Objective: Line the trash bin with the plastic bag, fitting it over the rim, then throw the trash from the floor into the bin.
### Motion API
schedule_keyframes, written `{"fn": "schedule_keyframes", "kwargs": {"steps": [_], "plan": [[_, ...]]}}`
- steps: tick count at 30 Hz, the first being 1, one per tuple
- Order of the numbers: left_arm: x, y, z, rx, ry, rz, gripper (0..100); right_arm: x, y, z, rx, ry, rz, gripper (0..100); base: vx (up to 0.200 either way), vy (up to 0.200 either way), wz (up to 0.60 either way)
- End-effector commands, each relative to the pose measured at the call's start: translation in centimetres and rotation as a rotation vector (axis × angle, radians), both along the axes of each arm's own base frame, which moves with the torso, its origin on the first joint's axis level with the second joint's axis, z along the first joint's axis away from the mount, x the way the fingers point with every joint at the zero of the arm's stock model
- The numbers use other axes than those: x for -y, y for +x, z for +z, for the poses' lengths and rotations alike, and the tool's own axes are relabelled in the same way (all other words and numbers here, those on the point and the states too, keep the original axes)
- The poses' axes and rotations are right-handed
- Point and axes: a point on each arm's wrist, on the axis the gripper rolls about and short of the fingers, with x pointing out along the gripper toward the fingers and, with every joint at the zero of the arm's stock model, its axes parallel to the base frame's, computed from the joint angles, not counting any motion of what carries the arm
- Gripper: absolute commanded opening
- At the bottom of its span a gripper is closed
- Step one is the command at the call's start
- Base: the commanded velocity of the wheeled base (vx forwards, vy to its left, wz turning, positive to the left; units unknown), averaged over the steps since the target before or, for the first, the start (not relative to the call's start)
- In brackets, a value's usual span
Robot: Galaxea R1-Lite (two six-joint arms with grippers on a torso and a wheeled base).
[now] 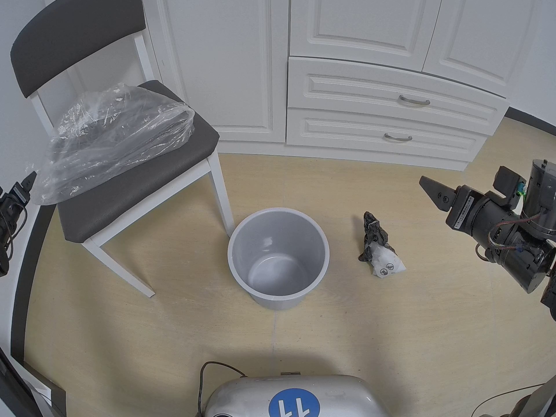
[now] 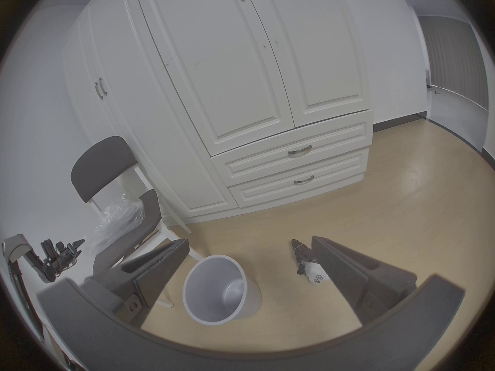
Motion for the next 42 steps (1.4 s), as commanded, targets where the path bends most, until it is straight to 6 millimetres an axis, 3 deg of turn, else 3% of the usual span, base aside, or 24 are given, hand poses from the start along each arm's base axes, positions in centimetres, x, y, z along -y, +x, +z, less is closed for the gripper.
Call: {"fn": "schedule_keyframes", "kwargs": {"steps": [1,3,7,11,17,21,23,24,27,34,42], "plan": [[-0.5,1.4,-3.8,-0.093,-0.025,-0.013,100,-0.2,-0.1,0.0,-0.001,-0.002,0.007,100,0.0,0.0,0.0],[-0.8,1.6,-4.4,-0.101,-0.007,-0.011,100,-0.2,-0.1,-0.1,-0.003,-0.001,0.007,100,0.0,0.0,0.0],[-1.1,1.1,-3.6,-0.059,0.023,0.002,100,-0.1,-0.2,0.0,0.002,-0.001,0.007,100,0.0,0.0,0.0],[0.0,-0.4,-1.0,-0.011,0.057,-0.012,100,-0.1,-0.2,0.0,0.002,-0.001,0.006,100,0.0,0.0,0.0],[3.9,-3.6,3.5,0.032,0.09,-0.161,100,0.1,-0.4,0.6,0.019,0.001,-0.031,100,0.0,0.0,0.0],[6.2,-1.2,8.2,0.015,0.148,-0.282,100,0.2,-0.7,1.1,0.032,-0.001,-0.032,100,0.0,0.0,0.0],[6.8,0.1,9.6,-0.095,0.213,-0.321,100,0.4,-0.7,1.2,0.031,-0.02,-0.037,100,0.0,0.0,0.0],[6.8,0.1,9.6,-0.095,0.213,-0.321,100,0.4,-0.7,1.2,0.031,-0.02,-0.037,100,0.0,0.0,0.0],[6.7,1.3,10.7,-0.331,0.4,-0.381,100,0.6,-0.9,0.9,0.005,-0.047,-0.035,100,0.0,0.0,0.0],[5.6,2.5,11.7,-0.396,0.577,-0.393,100,0.5,-0.8,-0.1,-0.048,-0.077,-0.026,100,0.0,0.0,0.0],[3.7,0.3,10.5,-0.533,0.669,-0.396,100,0.4,-0.8,-0.8,-0.071,-0.094,-0.02,100,0.0,0.0,0.0]]}}
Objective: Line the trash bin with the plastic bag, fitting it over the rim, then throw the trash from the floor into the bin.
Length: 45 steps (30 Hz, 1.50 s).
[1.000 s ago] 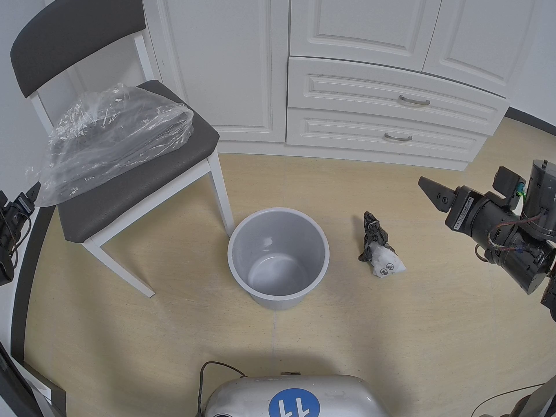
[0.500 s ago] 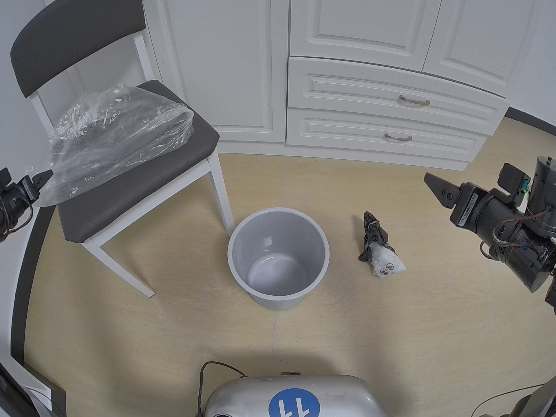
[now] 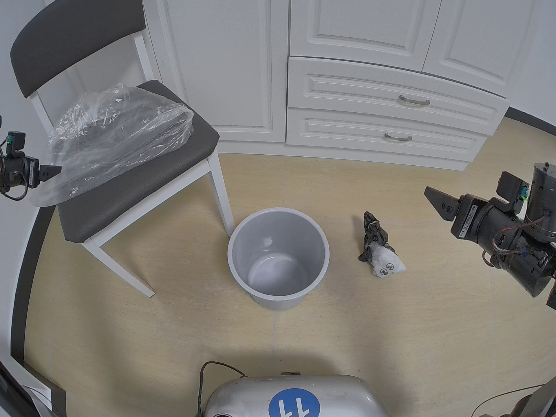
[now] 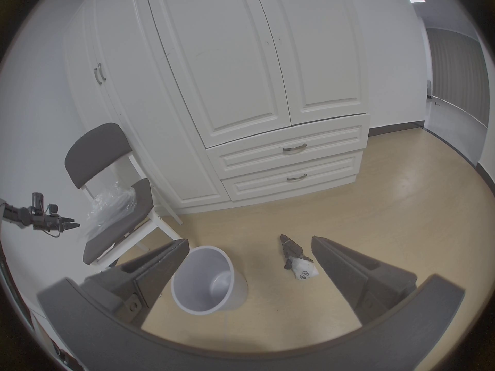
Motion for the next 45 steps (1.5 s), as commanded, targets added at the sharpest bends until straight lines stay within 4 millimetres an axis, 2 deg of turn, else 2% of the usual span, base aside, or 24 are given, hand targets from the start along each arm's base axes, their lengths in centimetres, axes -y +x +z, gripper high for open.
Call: {"fn": "schedule_keyframes", "kwargs": {"steps": [1,5,11,17,18,24,33,37,45], "plan": [[-1.4,-1.0,0.2,-0.04,0.058,0.009,100,0.0,-0.1,-0.7,-0.028,-0.023,0.006,100,0.0,0.0,0.0],[-2.3,-2.5,-0.9,-0.074,0.082,0.038,100,-0.1,-0.2,-0.9,-0.035,-0.027,0.009,100,0.0,0.0,0.0],[-4.9,-4.6,-3.2,-0.113,0.106,0.083,100,-0.3,-0.2,-1.0,-0.041,-0.031,0.017,100,0.0,0.0,0.0],[-5.8,-5.2,-4.8,-0.094,0.086,0.085,100,-0.3,-0.2,-1.0,-0.041,-0.031,0.017,100,0.0,0.0,0.0],[-6.3,-5.0,-5.6,-0.087,0.088,0.096,100,-0.3,-0.2,-1.0,-0.04,-0.03,0.017,100,0.0,0.0,0.0],[-7.4,-3.8,-7.1,-0.075,0.072,0.116,100,-0.3,-0.3,-0.9,-0.036,-0.028,0.018,100,0.0,0.0,0.0],[-8.8,-2.3,-7.8,-0.033,0.019,0.153,100,-0.2,-0.3,-0.9,-0.033,-0.026,0.017,100,0.0,0.0,0.0],[-8.8,-2.0,-7.5,-0.008,-0.026,0.172,100,-0.2,-0.3,-0.8,-0.031,-0.025,0.017,100,0.0,0.0,0.0],[-8.9,0.0,-8.1,0.086,-0.126,0.235,100,-0.2,-0.4,-0.7,-0.025,-0.023,0.018,100,0.0,0.0,0.0]]}}
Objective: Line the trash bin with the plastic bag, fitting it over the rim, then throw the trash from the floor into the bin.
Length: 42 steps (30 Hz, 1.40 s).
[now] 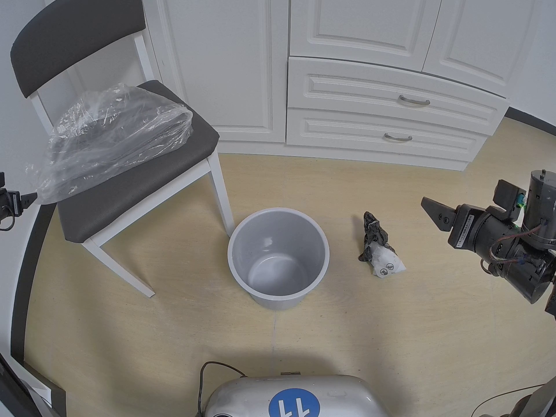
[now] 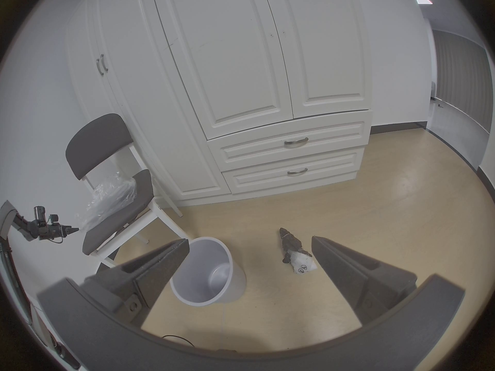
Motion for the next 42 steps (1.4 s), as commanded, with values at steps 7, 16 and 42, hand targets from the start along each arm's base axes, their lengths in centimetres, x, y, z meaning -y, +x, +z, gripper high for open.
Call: {"fn": "schedule_keyframes", "kwargs": {"steps": [7,16,42], "plan": [[0.6,2.3,-3.3,0.04,-0.065,0.059,100,0.2,-0.4,0.5,0.019,0.01,-0.001,100,0.0,0.0,0.0],[-0.3,4.4,-6.4,0.207,-0.073,0.053,100,0.4,-0.7,0.9,0.042,0.01,0.003,100,0.0,0.0,0.0],[0.6,6.4,-4.8,0.381,-0.145,-0.108,0,0.5,-0.9,1.3,0.056,0.017,0.003,100,0.0,0.0,0.0]]}}
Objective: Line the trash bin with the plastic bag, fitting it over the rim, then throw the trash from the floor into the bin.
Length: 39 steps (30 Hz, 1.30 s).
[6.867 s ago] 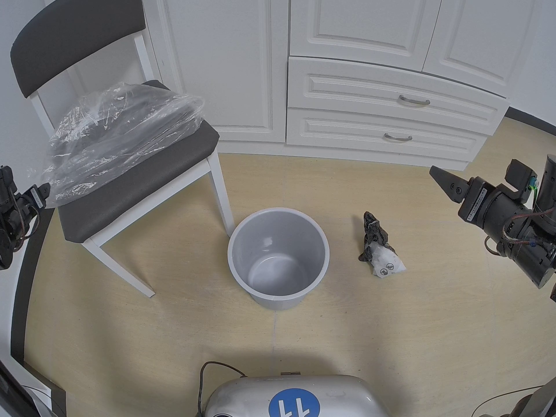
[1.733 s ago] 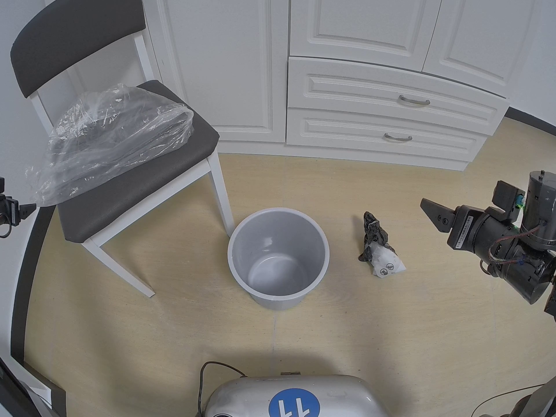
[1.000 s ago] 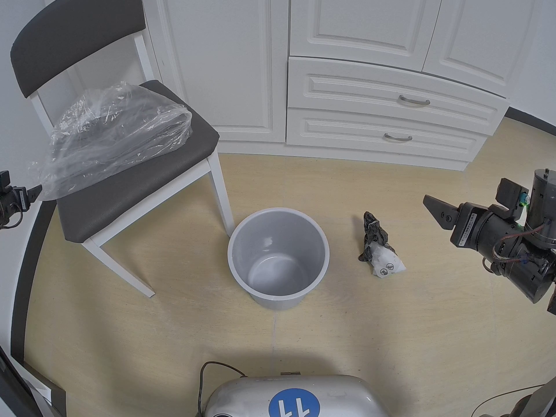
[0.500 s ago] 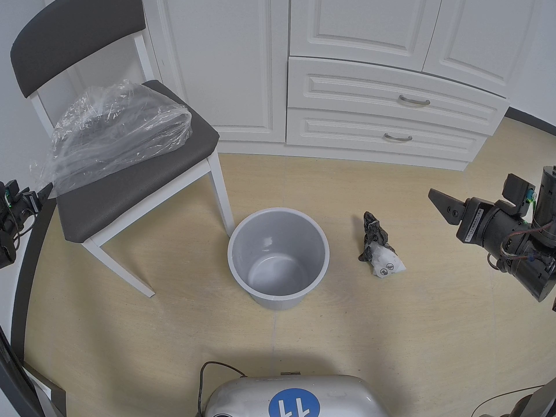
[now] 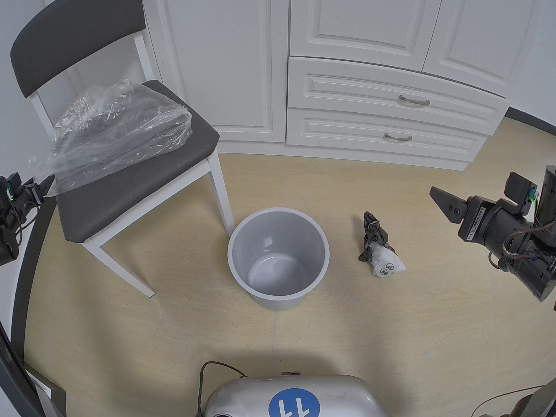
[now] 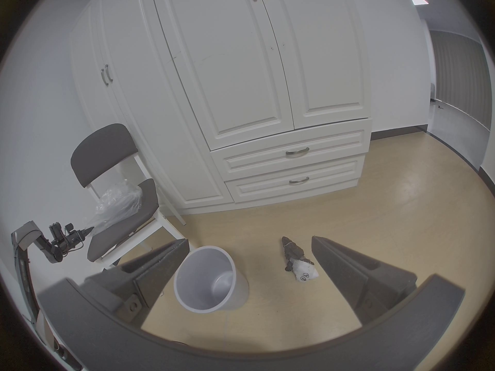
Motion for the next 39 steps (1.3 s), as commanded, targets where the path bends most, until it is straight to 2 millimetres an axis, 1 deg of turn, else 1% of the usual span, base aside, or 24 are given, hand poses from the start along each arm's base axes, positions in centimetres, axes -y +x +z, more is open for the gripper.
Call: {"fn": "schedule_keyframes", "kwargs": {"steps": [1,7,8,9,10,13,14,16,18,20,21,22,23,24,25,27,28,29,36,39], "plan": [[0.3,0.2,0.2,0.008,0.0,-0.006,0,0.1,-0.1,0.2,0.008,0.003,0.0,100,0.0,0.0,0.0],[1.0,-0.4,0.7,0.04,0.021,-0.014,0,0.4,-0.7,1.0,0.043,-0.004,0.002,100,0.0,0.0,0.0],[1.6,-0.7,0.9,0.055,0.031,-0.022,0,0.6,-1.0,1.2,0.054,-0.007,0.002,100,0.0,0.0,0.0],[1.7,-0.7,0.9,0.055,0.033,-0.023,0,0.6,-1.0,1.3,0.056,-0.008,0.002,100,0.0,0.0,0.0],[2.6,-1.3,1.1,0.081,0.05,-0.034,0,0.9,-1.5,1.6,0.073,-0.022,0.003,100,0.0,0.0,0.0],[3.9,-2.2,1.7,0.112,0.07,-0.048,0,1.3,-2.3,2.1,0.105,-0.052,0.002,100,0.0,0.0,0.0],[4.8,-2.9,2.3,0.116,0.07,-0.057,0,1.7,-2.9,2.4,0.125,-0.076,0.004,100,0.0,0.0,0.0],[5.7,-3.7,3.0,0.121,0.068,-0.067,0,2.1,-3.6,2.4,0.135,-0.117,0.003,100,0.0,0.0,0.0],[6.7,-4.2,3.6,0.129,0.045,-0.086,0,2.3,-3.9,2.1,0.128,-0.163,-0.001,100,0.0,0.0,0.0],[8.1,-4.8,4.7,0.143,0.01,-0.117,0,2.5,-4.1,2.0,0.127,-0.191,-0.002,100,0.0,0.0,0.0],[8.4,-4.9,4.9,0.145,0.003,-0.123,0,2.5,-4.1,2.0,0.129,-0.193,-0.004,100,0.0,0.0,0.0],[9.4,-5.3,5.6,0.154,-0.008,-0.146,0,2.6,-4.3,2.1,0.133,-0.199,-0.004,100,0.0,0.0,0.0],[9.8,-5.4,5.8,0.156,-0.009,-0.154,0,2.6,-4.3,2.1,0.136,-0.202,-0.006,100,0.0,0.0,0.0],[9.8,-5.4,5.8,0.156,-0.009,-0.154,0,2.6,-4.3,2.1,0.136,-0.202,-0.006,100,0.0,0.0,0.0],[11.4,-6.1,6.6,0.158,-0.012,-0.186,0,2.9,-4.8,2.4,0.153,-0.213,-0.006,100,0.0,0.0,0.0],[12.7,-6.8,7.3,0.151,-0.016,-0.213,0,3.0,-5.1,2.4,0.163,-0.214,-0.001,100,0.0,0.0,0.0],[12.8,-6.8,7.4,0.151,-0.017,-0.215,0,3.0,-5.1,2.4,0.163,-0.214,-0.001,100,0.0,0.0,0.0],[13.7,-7.2,8.1,0.143,-0.025,-0.233,0,3.0,-5.0,2.4,0.16,-0.216,0.002,100,0.0,0.0,0.0],[17.3,-8.8,10.8,0.094,-0.054,-0.265,0,2.6,-4.4,2.0,0.14,-0.226,0.01,100,0.0,0.0,0.0],[19.3,-9.6,12.1,0.105,-0.051,-0.292,0,2.3,-4.2,1.9,0.132,-0.224,0.019,100,0.0,0.0,0.0]]}}
